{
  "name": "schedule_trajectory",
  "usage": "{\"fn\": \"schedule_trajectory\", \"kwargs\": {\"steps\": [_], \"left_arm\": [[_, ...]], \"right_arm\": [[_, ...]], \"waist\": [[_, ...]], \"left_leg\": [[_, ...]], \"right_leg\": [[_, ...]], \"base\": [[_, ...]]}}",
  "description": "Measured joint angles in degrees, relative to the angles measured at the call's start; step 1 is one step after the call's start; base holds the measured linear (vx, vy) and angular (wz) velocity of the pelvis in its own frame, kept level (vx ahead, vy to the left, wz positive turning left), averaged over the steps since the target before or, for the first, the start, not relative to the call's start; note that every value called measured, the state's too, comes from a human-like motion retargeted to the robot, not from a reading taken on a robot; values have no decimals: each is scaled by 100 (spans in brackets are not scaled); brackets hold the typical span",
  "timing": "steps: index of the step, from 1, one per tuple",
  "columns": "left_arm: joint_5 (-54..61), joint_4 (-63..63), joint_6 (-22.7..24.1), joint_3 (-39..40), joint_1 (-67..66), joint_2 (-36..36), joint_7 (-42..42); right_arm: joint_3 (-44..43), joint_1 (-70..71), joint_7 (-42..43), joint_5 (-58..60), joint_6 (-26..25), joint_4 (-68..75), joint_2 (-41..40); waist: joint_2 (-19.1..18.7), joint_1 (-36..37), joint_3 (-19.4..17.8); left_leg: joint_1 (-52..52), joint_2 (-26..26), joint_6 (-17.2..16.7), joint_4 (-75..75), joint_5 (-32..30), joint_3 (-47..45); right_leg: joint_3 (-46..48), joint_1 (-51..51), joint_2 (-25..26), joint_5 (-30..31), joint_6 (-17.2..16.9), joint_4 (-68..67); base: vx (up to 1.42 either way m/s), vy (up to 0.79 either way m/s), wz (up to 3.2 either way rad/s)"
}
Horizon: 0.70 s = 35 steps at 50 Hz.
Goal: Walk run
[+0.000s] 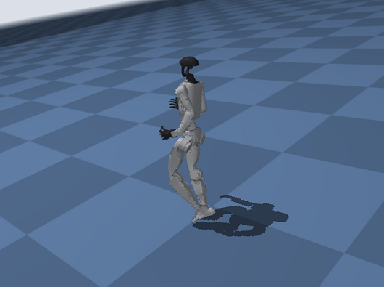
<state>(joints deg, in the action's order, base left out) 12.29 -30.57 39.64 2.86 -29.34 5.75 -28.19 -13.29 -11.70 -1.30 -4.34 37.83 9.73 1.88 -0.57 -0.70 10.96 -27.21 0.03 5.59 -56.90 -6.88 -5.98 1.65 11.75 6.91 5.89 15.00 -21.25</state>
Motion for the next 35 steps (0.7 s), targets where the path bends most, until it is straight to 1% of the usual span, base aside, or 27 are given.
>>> {"fn": "schedule_trajectory", "kwargs": {"steps": [2, 3, 4, 5, 7, 8, 9, 10, 11, 12, 13, 14, 15, 16, 17, 18, 20, 22, 25, 27, 28, 30, 31, 32, 33, 34, 35], "left_arm": [[-112, 163, 17, 243, -150, -11, 39], [-211, 255, 51, 359, -206, 20, 166], [-323, 369, 83, 423, -255, 72, 343], [-441, 495, 114, 461, -299, 135, 546], [-615, 788, 159, 661, -317, 175, 846], [-709, 926, 145, 709, -271, 221, 994], [-776, 1061, 127, 733, -207, 265, 1119], [-829, 1194, 105, 743, -133, 308, 1232], [-852, 1347, 82, 680, -37, 356, 1316], [-868, 1503, 65, 553, 17, 411, 1412], [-872, 1664, 57, 300, -14, 481, 1535], [-845, 1599, 124, 99, 210, 457, 1626], [-803, 1421, 228, -76, 563, 387, 1699], [-631, 1260, 228, 295, 1080, 270, 1455], [-511, 1176, 215, 412, 1516, 153, 1292], [-493, 1245, 180, 21, 1788, 37, 1291], [-407, 1507, 87, -394, 2262, -85, 1543], [-280, 1751, 92, -541, 2626, -142, 1710], [-160, 2078, 6, -931, 2983, -111, 1800], [-45, 2285, -85, -1180, 3144, 34, 1752], [16, 2374, -135, -1281, 3231, 140, 1714], [157, 2505, -232, -1495, 3462, 382, 1628], [259, 2550, -271, -1638, 3674, 502, 1596], [360, 2584, -310, -1773, 3892, 632, 1552], [457, 2597, -345, -1891, 4122, 781, 1485], [509, 2574, -376, -1890, 4229, 959, 1333], [539, 2533, -405, -1830, 4275, 1150, 1139]], "right_arm": [[28, -52, 6, -158, 88, -267, 153], [58, -95, 102, -166, 148, -349, 254], [74, -157, 224, -109, 180, -414, 346], [83, -227, 358, -19, 200, -470, 433], [332, -271, 435, 267, 170, -529, 564], [444, -267, 446, 444, 145, -547, 605], [596, -238, 432, 587, 123, -525, 657], [767, -197, 406, 713, 102, -485, 715], [924, -149, 307, 739, 57, -430, 805], [1033, -181, 124, 755, 32, -372, 876], [1048, -374, -230, 750, 47, -307, 908], [875, -570, -716, 737, 76, -60, 869], [607, -766, -1270, 718, 112, 277, 795], [926, -803, -1321, 623, -56, 568, 656], [1153, -884, -1400, 446, -190, 800, 519], [1193, -1054, -1535, 107, -257, 912, 389], [1147, -1463, -2167, -796, -364, 971, 308], [870, -1763, -2411, -809, -469, 1028, 224], [440, -2023, -2309, -393, -400, 1073, 325], [253, -2138, -2025, -98, -224, 1022, 437], [183, -2178, -1865, 39, -143, 978, 468], [91, -2201, -1496, 273, -26, 858, 501], [33, -2106, -1272, 364, 7, 795, 513], [-9, -1997, -1055, 438, 42, 740, 525], [-21, -1857, -850, 478, 85, 699, 536], [74, -1746, -693, 499, 139, 683, 521], [223, -1650, -560, 510, 200, 679, 494]], "waist": [[171, 327, -141], [276, 584, -191], [388, 716, -326], [503, 785, -504], [621, 1027, -723], [559, 844, -762], [370, 760, -808], [118, 725, -857], [-174, 730, -933], [-343, 642, -943], [-265, 366, -821], [-123, 350, -722], [51, 463, -635], [116, 210, -559], [133, 9, -467], [53, -89, -345], [50, -490, -250], [-68, -924, -299], [-180, -1406, -323], [-288, -1612, -359], [-370, -1661, -378], [-543, -1751, -400], [-536, -1983, -412], [-498, -2227, -429], [-398, -2495, -458], [-410, -2471, -339], [-479, -2302, -146]], "left_leg": [[-350, 12, 111, 1460, 75, -397], [-393, -49, 71, 2354, 83, -622], [-260, -284, 25, 3216, 254, -719], [-39, -607, -23, 4063, 506, -752], [-28, -552, -763, 5052, 951, -751], [-28, -379, -904, 5280, 1168, -745], [-62, -126, -941, 5345, 1309, -530], [-112, 166, -926, 5329, 1412, -210], [-84, 423, -1059, 5036, 524, 135], [-77, 463, -914, 4559, 94, 404], [-110, 69, -211, 3711, 581, 521], [-229, -129, -245, 3053, 864, 776], [-391, -229, -647, 2490, 1047, 1101], [-251, 115, -596, 2247, 1397, 397], [-54, 341, -560, 2140, 1682, -39], [256, 329, -553, 2307, 1836, 59], [687, 94, -629, 2635, 1739, 365], [1274, 194, -847, 3237, 1123, 290], [2364, 177, -1128, 4244, -162, -192], [2996, 143, -1352, 4597, -951, -400], [3252, 168, -1551, 4689, -1284, -411], [3611, 169, -2057, 4619, -1877, -201], [3580, -74, -2058, 4295, -2138, -90], [3524, -262, -2059, 3822, -2312, -29], [3419, -340, -2059, 3052, -2312, -66], [3215, -316, -2059, 2319, -2312, -273], [2961, -240, -2059, 1605, -2312, -565]], "right_leg": [[101, -687, 0, 1531, -777, 480], [48, -1055, -40, 2191, -1293, 699], [202, -1306, -165, 2411, -1742, 422], [459, -1500, -332, 2411, -2158, -102], [84, -1986, -265, 2411, -2599, -408], [-179, -2160, -3, 2411, -2773, -515], [-296, -2324, 308, 2411, -2641, -538], [-340, -2482, 644, 2411, -2354, -520], [-50, -2488, 785, 2178, -1937, -984], [313, -2403, 807, 1881, -1547, -1537], [822, -2134, 588, 1457, -1209, -2270], [873, -1714, 239, 956, -907, -3150], [695, -1218, -177, 416, -622, -4104], [459, -673, -185, 89, -675, -4392], [334, -194, -145, -189, -726, -4483], [429, 157, -6, -367, -771, -4182], [512, 874, -111, -634, -894, -3512], [498, 1327, -317, -650, -1111, -2417], [258, 1640, -463, -360, -1209, -298], [214, 1621, -524, -451, -1089, 904], [298, 1586, -528, -527, -1027, 1354], [430, 1506, -488, -562, -630, 1840], [623, 1562, -923, -352, -573, 1671], [766, 1601, -1341, 128, -504, 1424], [809, 1603, -1727, 1149, -412, 1021], [496, 1800, -1550, 983, -228, 494], [6, 2094, -1091, 223, 0, -95]], "base": [[149, -74, -110], [169, -71, -165], [187, -71, -147], [187, -73, -170], [207, -70, -170], [223, -61, -76], [202, -56, -52], [176, -50, -114], [187, -40, -111], [229, -26, -32], [246, -12, -16], [248, 1, -71], [218, -18, -137], [193, -36, -103], [166, -53, 12], [145, -47, 73], [128, -50, 100], [137, -52, 46], [119, -32, -13], [138, -37, -62], [144, -41, -94], [118, -18, -54], [108, 12, 76], [122, 13, 171], [136, 0, 89], [151, -7, -48], [179, -79, -121]]}}
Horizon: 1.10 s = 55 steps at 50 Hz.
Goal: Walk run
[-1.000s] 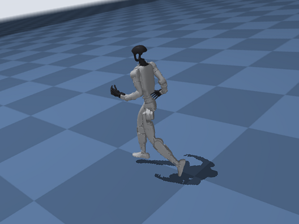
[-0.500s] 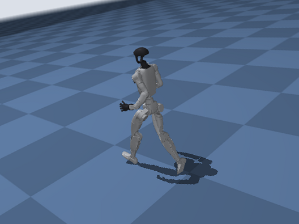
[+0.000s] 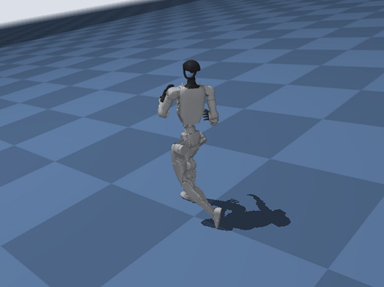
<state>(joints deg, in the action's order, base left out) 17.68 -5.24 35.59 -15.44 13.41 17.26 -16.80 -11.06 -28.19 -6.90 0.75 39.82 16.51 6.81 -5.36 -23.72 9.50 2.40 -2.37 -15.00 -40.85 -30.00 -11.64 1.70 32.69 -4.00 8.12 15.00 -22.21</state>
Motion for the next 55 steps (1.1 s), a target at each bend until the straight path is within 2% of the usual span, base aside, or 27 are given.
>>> {"fn": "schedule_trajectory", "kwargs": {"steps": [2, 3, 5, 7, 9, 13, 17, 18, 20, 22, 25, 27, 29, 30, 31, 32, 33, 35, 38, 40, 42, 45, 47, 51, 52, 53, 55], "left_arm": [[-322, -296, 132, 33, -447, -170, -797], [-649, -560, 235, -64, -694, -313, -953], [-1087, -985, 342, 124, -1109, -466, -877], [-1301, -1311, 471, 313, -1655, -487, -715], [-1364, -1528, 452, 402, -2214, -632, -655], [-1096, -1804, 413, 818, -3215, -857, -440], [-883, -1926, 381, 1073, -3944, -941, -97], [-886, -1973, 363, 1097, -4047, -957, -51], [-934, -2151, 310, 1088, -4074, -943, -29], [-1022, -2462, 304, 1042, -3827, -934, -119], [-1440, -2889, 535, 989, -3378, -903, -153], [-2147, -3021, 770, 886, -3233, -812, 367], [-3025, -3155, 925, 960, -2978, -804, 1063], [-3449, -3268, 965, 1114, -2783, -797, 1371], [-3761, -3380, 942, 1154, -2610, -769, 1506], [-4058, -3487, 910, 1207, -2438, -748, 1611], [-4322, -3587, 857, 1285, -2271, -738, 1658], [-4667, -3697, 683, 1411, -2008, -731, 1703], [-4708, -3658, 444, 1360, -1695, -678, 1783], [-4544, -3572, 410, 1272, -1555, -568, 1826], [-4386, -3505, 493, 1229, -1456, -412, 1882], [-4306, -3515, 609, 1269, -1433, -175, 2058], [-4390, -3641, 604, 1341, -1511, -67, 2171], [-4452, -4075, 552, 1394, -1713, -101, 2134], [-4417, -4246, 555, 1388, -1739, -170, 2104], [-4358, -4450, 571, 1383, -1747, -261, 2065], [-4224, -4882, 611, 1372, -1772, -445, 1953]], "right_arm": [[-28, 209, 305, -106, 32, 222, -324], [-446, 486, -24, -300, -111, 391, -576], [-290, 950, -429, -644, -491, 322, -978], [235, 1199, -368, -1281, -446, 52, -1106], [592, 1424, -49, -1683, -201, -137, -1070], [1041, 1765, -51, -1683, -105, -369, -727], [1272, 1880, -626, -1040, -314, -414, -210], [1258, 1882, -735, -820, -357, -362, -72], [1117, 1869, -824, -269, -382, -142, 120], [856, 1831, -649, 481, -345, 318, 193], [437, 1677, -151, 1671, -385, 1294, 148], [107, 1581, 238, 2499, -525, 2277, -44], [-360, 1807, 654, 3337, -976, 3640, -214], [-593, 2009, 913, 3776, -1367, 4423, -301], [-774, 2134, 1115, 3919, -2013, 5161, -321], [-933, 2262, 1273, 3988, -2596, 5895, -312], [-1047, 2393, 1341, 3911, -3054, 6620, -243], [-1095, 2519, 1182, 3462, -3485, 7914, 7], [-1193, 2021, 125, 2851, -3905, 8089, 176], [-1327, 1730, -428, 2743, -3973, 8089, 278], [-1477, 1560, -606, 2850, -3852, 8089, 326], [-1659, 1409, -420, 3097, -3538, 8089, 318], [-1769, 1331, -42, 3211, -3321, 8089, 277], [-2044, 1202, 546, 3134, -2980, 8089, 225], [-2141, 1158, 581, 3058, -2933, 8089, 213], [-2255, 1107, 556, 2967, -2910, 8089, 191], [-2476, 980, 426, 2768, -2886, 8089, 128]], "waist": [[181, 229, 319], [221, 395, 459], [531, 792, 550], [447, 810, 280], [331, 950, 1], [458, 1538, -288], [555, 2004, -469], [593, 2153, -455], [526, 2256, -412], [318, 2097, -436], [229, 2019, -409], [441, 1868, -267], [692, 1927, -170], [748, 1897, -136], [661, 1915, -113], [574, 1916, -103], [486, 1887, -117], [335, 1744, -179], [110, 1293, -244], [75, 1109, -240], [125, 1008, -271], [247, 1004, -331], [310, 1045, -360], [329, 1242, -307], [283, 1246, -292], [192, 1189, -297], [-16, 963, -286]], "left_leg": [[-486, -329, 0, -1002, 424, 859], [-901, -230, 0, -1510, 866, 1137], [-1514, -378, 386, -1567, 1469, 837], [-2012, 188, 932, -1301, 2112, 703], [-2429, 552, 1160, -634, 2339, 712], [-2553, 654, 1232, 1770, 2328, 335], [-2652, 262, 1359, 3487, 2736, 1116], [-2765, 186, 1356, 3719, 2785, 1318], [-2906, 91, 917, 3991, 2853, 1701], [-2924, 234, 555, 3864, 2762, 1504], [-2728, 279, 686, 3477, 2024, 1788], [-2579, 202, 1028, 3087, 2712, 1684], [-2587, 143, 943, 2627, 3143, 1674], [-2572, 127, 959, 2528, 3291, 1697], [-2380, 385, 1003, 2621, 3374, 1333], [-2189, 625, 1036, 2722, 3439, 1015], [-1999, 829, 1044, 2840, 3469, 791], [-1646, 1006, 1087, 3101, 3450, 601], [-1361, 1172, 1046, 3322, 3446, 418], [-1181, 1151, 1030, 3409, 3525, 193], [-972, 1054, 1013, 3478, 3638, 3], [-608, 860, 987, 3599, 3790, -227], [-266, 751, 928, 3741, 3857, -618], [305, 609, 615, 3876, 3838, -1385], [385, 620, 515, 3833, 3771, -1395], [436, 686, 414, 3748, 3649, -1300], [478, 888, 195, 3474, 3208, -1099]], "right_leg": [[-62, -79, -232, -555, 0, -794], [96, -126, -149, -788, 0, -979], [-398, -438, 140, -949, 0, -803], [-585, -874, 668, -637, 0, -291], [-714, -1412, 1054, -228, 0, 377], [-1138, -2308, 1354, 350, 0, 1250], [-2136, -2894, 1605, 343, 0, 1333], [-2481, -2999, 1637, 262, 0, 1270], [-2816, -3130, 1820, 116, 0, 1064], [-2687, -3329, 2068, 125, 0, 887], [-2273, -3655, 2290, 467, 0, 556], [-1665, -3703, 2221, 959, -391, 97], [-1656, -3408, 2025, 1193, -1475, -797], [-1681, -3239, 1946, 1179, -2130, -1186], [-1540, -3103, 1993, 1162, -2452, -1397], [-1345, -2937, 1999, 1082, -2573, -1612], [-1040, -2712, 1920, 875, -2291, -1833], [-270, -2265, 1540, 404, -1745, -2135], [414, -1733, 1095, -96, -1587, -1970], [649, -1385, 829, -399, -1590, -1633], [601, -1034, 719, -674, -1540, -1198], [765, -695, 413, -824, -1429, -360], [1584, -635, 53, -876, -1320, 352], [3253, -794, -34, -733, -1108, 1467], [3506, -871, -10, -546, -934, 1604], [3411, -926, 64, -234, -526, 1659], [3215, -1091, 264, -448, 0, 1762]], "base": [[178, -149, -52], [116, -105, -75], [66, -53, -217], [64, -54, -239], [53, -37, -215], [70, -21, -291], [88, 1, -276], [96, 17, -237], [86, 17, -144], [78, 6, -28], [93, -22, -39], [115, -28, -58], [89, -6, -166], [59, -9, -178], [57, -11, -164], [57, -12, -149], [48, -13, -141], [43, -11, -109], [46, -9, -42], [37, -9, -77], [48, -20, -111], [36, -22, -150], [36, -23, -183], [46, -21, -168], [58, -24, -80], [56, -21, -30], [61, -23, 31]]}}
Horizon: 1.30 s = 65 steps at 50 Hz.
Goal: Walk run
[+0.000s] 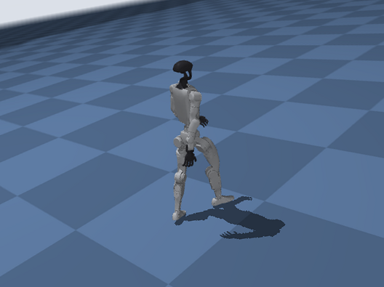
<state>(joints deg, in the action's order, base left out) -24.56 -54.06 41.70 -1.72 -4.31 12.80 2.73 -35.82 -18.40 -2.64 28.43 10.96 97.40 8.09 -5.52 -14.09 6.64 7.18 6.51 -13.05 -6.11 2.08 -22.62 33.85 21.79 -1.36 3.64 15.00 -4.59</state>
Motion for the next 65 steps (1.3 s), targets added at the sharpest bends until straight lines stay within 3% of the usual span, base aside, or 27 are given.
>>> {"fn": "schedule_trajectory", "kwargs": {"steps": [3, 5, 7, 12, 18, 24, 27, 30, 33, 35, 37, 40, 43, 45, 47, 48, 50, 55, 57, 65], "left_arm": [[-104, -808, 29, 128, -56, -210, -288], [-320, -1235, -185, 139, -132, -313, -121], [-360, -1566, -386, 278, -265, -354, 162], [-60, -2517, -748, 755, -680, -469, 156], [-28, -3517, -1639, 1108, -988, -385, -854], [-587, -3882, -2213, 1064, -1103, -445, -772], [-743, -3864, -2267, 1058, -1126, -509, -603], [-821, -3753, -2209, 1174, -1191, -575, -545], [-601, -3725, -2172, 1286, -1254, -638, -585], [-376, -3777, -2135, 1279, -1257, -648, -651], [-195, -3885, -2154, 1183, -1217, -591, -721], [-121, -4077, -2298, 1011, -1037, -421, -776], [-308, -4044, -2568, 968, -714, -259, -628], [-380, -3903, -2666, 921, -481, -202, -372], [-292, -3734, -2642, 830, -177, -158, -100], [-240, -3647, -2610, 798, -65, -183, -16], [-205, -3439, -2543, 821, 109, -292, 17], [105, -2980, -2301, 680, 665, -344, -275], [182, -2844, -2180, 565, 899, -285, -367], [-61, -2310, -1980, 343, 1501, -33, -607]], "right_arm": [[-170, -131, -315, -482, -87, 0, -89], [-316, -2, -353, -731, -159, 0, -123], [-184, 285, -252, -787, 23, 0, -80], [444, 1220, -152, -343, 263, -710, 46], [1395, 2218, -285, 496, 564, -1942, -4], [1899, 2872, -158, 878, 751, -2589, -174], [1949, 2911, -141, 814, 929, -2773, -244], [1940, 2843, -115, 672, 1034, -2770, -241], [1891, 2755, -69, 701, 1000, -2488, -183], [1837, 2680, -33, 799, 934, -2148, -96], [1768, 2529, 7, 910, 815, -1708, -22], [1641, 2198, 12, 913, 526, -939, 61], [1607, 1809, -90, 745, 227, -369, 47], [1629, 1562, -89, 673, 169, -156, 18], [1627, 1393, -37, 741, 163, -81, -17], [1613, 1275, 2, 834, 132, -92, -12], [1500, 1021, 132, 1094, 57, -169, 33], [968, 638, 448, 1176, 183, -113, 56], [818, 536, 317, 859, 194, -12, 47], [506, 150, -486, -42, 84, 0, -165]], "waist": [[21, -121, 83], [307, 224, 138], [594, 346, 127], [777, 393, -5], [747, 683, -258], [521, 850, -649], [479, 865, -765], [420, 793, -749], [467, 845, -674], [564, 981, -588], [676, 1100, -451], [895, 1243, -195], [1175, 1359, -90], [1143, 1303, -97], [985, 1347, -83], [878, 1372, -71], [619, 1152, -107], [217, 679, -123], [210, 560, -125], [483, 193, -298]], "left_leg": [[-106, 151, -145, -1063, -1369, 224], [-494, 65, 51, -2231, -2162, 238], [-884, -257, 293, -3170, -2355, 463], [-1892, -1017, 168, -3970, -1341, 1593], [-2431, -652, 1191, -2429, -746, 1334], [-2771, -1052, 1382, -755, -529, 2028], [-3004, -1151, 1580, -92, -357, 1472], [-3060, -1238, 1454, 478, 47, 561], [-3104, -1287, 1801, 659, 322, 47], [-3134, -1291, 2297, 485, 203, -39], [-3100, -1327, 2575, 309, 108, -57], [-3033, -1506, 2528, 255, -162, 510], [-2963, -1647, 2619, 57, 78, 815], [-2713, -1611, 2707, 29, 298, 948], [-2642, -1208, 2498, -103, 485, 1177], [-2526, -1122, 2483, -139, 596, 1245], [-2097, -1202, 2612, -58, 748, 1427], [-1409, -1035, 2499, 144, 956, 1795], [-1191, -1086, 2481, 189, 1046, 1900], [-189, -1329, 2258, 247, 1432, 2206]], "right_leg": [[-75, -321, -167, -247, -73, -174], [-601, -480, -283, -408, -205, -286], [-1111, -540, -240, -404, -142, -284], [-2249, -939, 38, -338, -180, -80], [-3155, -1535, 492, -448, -247, 199], [-3820, -2104, 860, -628, -288, 212], [-3935, -2357, 949, -714, -236, 188], [-3717, -2574, 1028, -776, -151, 235], [-3540, -2754, 1051, -765, -40, 231], [-3567, -2840, 1020, -724, -93, 173], [-3481, -2922, 965, -573, -268, 90], [-3402, -2998, 910, -17, -770, -121], [-3111, -2940, 717, 1089, -1937, -615], [-3168, -2767, 936, 1791, -2807, -1170], [-2889, -2335, 1400, 2197, -3000, -1878], [-2871, -2160, 1431, 2223, -3000, -2284], [-3035, -1762, 1369, 1585, -2979, -3199], [-2756, -693, 802, 346, -1911, -3679], [-2873, -343, 522, 53, -1824, -3250], [-3209, 402, -362, 172, -1745, -111]], "base": [[73, -51, -8], [48, -44, -172], [39, -33, -224], [42, -27, -240], [37, -14, -282], [46, -1, -188], [46, -2, -64], [64, -4, 9], [67, -4, -9], [77, -2, -41], [104, -1, -22], [91, -9, 16], [98, -18, 41], [86, -30, 64], [76, -44, 21], [81, -2, 32], [78, 30, 92], [81, -5, 97], [80, -16, 74], [67, -24, 65]]}}
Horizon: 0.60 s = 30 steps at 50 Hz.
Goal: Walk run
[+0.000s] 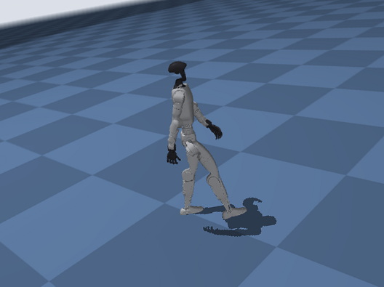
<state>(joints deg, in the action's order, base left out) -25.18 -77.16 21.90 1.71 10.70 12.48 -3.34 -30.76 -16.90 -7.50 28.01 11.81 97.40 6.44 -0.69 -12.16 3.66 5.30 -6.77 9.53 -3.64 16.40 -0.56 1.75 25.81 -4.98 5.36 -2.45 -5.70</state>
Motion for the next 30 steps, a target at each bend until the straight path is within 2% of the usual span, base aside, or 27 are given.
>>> {"fn": "schedule_trajectory", "kwargs": {"steps": [2, 3, 5, 7, 8, 10, 12, 15, 17, 20, 23, 27, 30], "left_arm": [[49, 39, 15, 4, 16, 6, -9], [79, 40, 13, 18, -1, 5, -34], [147, -13, -3, 28, -88, -22, -104], [263, -156, -35, 9, -236, -70, -173], [293, -243, -52, -6, -334, -94, -202], [264, -416, -97, 12, -582, -138, -252], [100, -597, -169, 103, -878, -209, -200], [-19, -928, -276, 145, -1269, -321, 50], [-8, -1094, -324, 254, -1498, -312, 103], [-89, -1165, -337, 471, -1894, -326, 88], [-258, -1246, -379, 728, -2282, -339, 113], [-377, -1454, -489, 964, -2746, -279, 119], [-448, -1652, -623, 1163, -2977, -264, 51]], "right_arm": [[27, -57, 11, 147, -45, 0, 5], [68, -78, 37, 235, -85, 0, 17], [161, -110, 89, 393, -213, 0, 49], [205, -94, 126, 556, -353, 0, 94], [190, -97, 148, 639, -370, 0, 104], [179, -83, 181, 746, -320, 0, 115], [215, 10, 159, 704, -282, 0, 140], [172, 313, 141, 577, -313, 0, 163], [255, 659, 234, 465, -256, 0, 164], [394, 1328, 429, 324, -208, 0, 194], [554, 1897, 538, 407, -68, -327, 165], [890, 2490, 492, 555, 212, -962, 109], [1034, 2850, 396, 754, 333, -1464, 129]], "waist": [[-37, -50, -8], [-39, -17, 4], [-63, -101, 40], [-105, -182, 178], [-121, -284, 224], [-202, -618, 273], [-247, -611, 348], [-138, -648, 355], [54, -684, 390], [161, -697, 332], [374, -152, 229], [483, 343, 98], [369, 552, -39]], "left_leg": [[205, 90, -140, -20, 31, -10], [305, 116, -217, -26, 22, -78], [463, 187, -403, -116, -101, -46], [496, 264, -673, -261, -455, -28], [535, 311, -836, -364, -714, 38], [543, 489, -1208, -712, -1503, 326], [401, 560, -1628, -1309, -2684, 371], [-194, 442, -2214, -2897, -4019, 495], [-672, 434, -2077, -3772, -4498, 212], [-1402, 837, -1362, -4548, -3487, -394], [-2094, 846, -1006, -4596, -2658, -954], [-2802, 763, -842, -3461, -2015, -1123], [-3023, 815, -542, -2014, -1980, -1257]], "right_leg": [[47, 62, 16, -302, -432, 690], [421, 74, -30, -386, -609, 872], [526, 61, 8, -411, -528, 820], [632, 99, 35, -416, -73, 367], [1039, 64, -66, -246, -91, 232], [396, -95, 122, 95, -78, 93], [-116, -225, 284, 24, 227, -148], [170, -670, 135, -241, 521, -244], [687, -961, -50, -338, 647, -177], [175, -1291, 271, -526, 835, -89], [200, -1641, 332, -525, 902, 78], [-22, -2060, 610, -628, 1036, 213], [-64, -2416, 923, -789, 1139, 261]], "base": [[79, -33, 30], [97, -43, 12], [94, -41, 37], [91, -38, 62], [96, -43, 104], [98, -50, 119], [93, -51, 39], [74, -41, 24], [74, -48, 3], [67, -44, -13], [71, -40, -140], [65, -29, -108], [67, -21, -51]]}}
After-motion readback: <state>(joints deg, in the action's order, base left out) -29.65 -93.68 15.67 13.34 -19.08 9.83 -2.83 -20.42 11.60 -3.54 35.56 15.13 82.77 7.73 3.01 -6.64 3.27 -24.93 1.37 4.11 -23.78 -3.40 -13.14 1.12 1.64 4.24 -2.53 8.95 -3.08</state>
